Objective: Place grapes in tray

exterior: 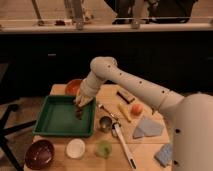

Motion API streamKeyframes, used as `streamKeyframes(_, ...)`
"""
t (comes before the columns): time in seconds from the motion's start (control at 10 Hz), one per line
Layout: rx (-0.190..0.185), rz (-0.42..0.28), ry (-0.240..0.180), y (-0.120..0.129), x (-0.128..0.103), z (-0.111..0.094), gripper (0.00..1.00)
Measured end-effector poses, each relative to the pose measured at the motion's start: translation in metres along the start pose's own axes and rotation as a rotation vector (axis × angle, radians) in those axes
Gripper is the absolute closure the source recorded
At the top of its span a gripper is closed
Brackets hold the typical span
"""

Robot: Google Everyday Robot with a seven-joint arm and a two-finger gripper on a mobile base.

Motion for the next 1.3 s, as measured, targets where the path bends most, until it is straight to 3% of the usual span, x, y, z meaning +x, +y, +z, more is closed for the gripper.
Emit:
streamKeyframes(0.2, 0.0, 0.0, 0.0, 0.0001, 0.0001, -0.0001, 0.99)
streamKeyframes(0.4, 0.0, 0.0, 0.0, 0.0, 0.0001, -0.0001, 0.84)
streamKeyframes(0.7, -0.001, 0.0, 0.0, 0.0001, 0.0002, -0.0002, 0.52)
streamKeyframes(0.8, -0.001, 0.0, 0.0, 0.0001, 0.0002, -0.0002, 0.47)
streamKeyframes(1.3, -0.001, 0.001, 0.0, 0.0001, 0.0002, -0.0003, 0.46)
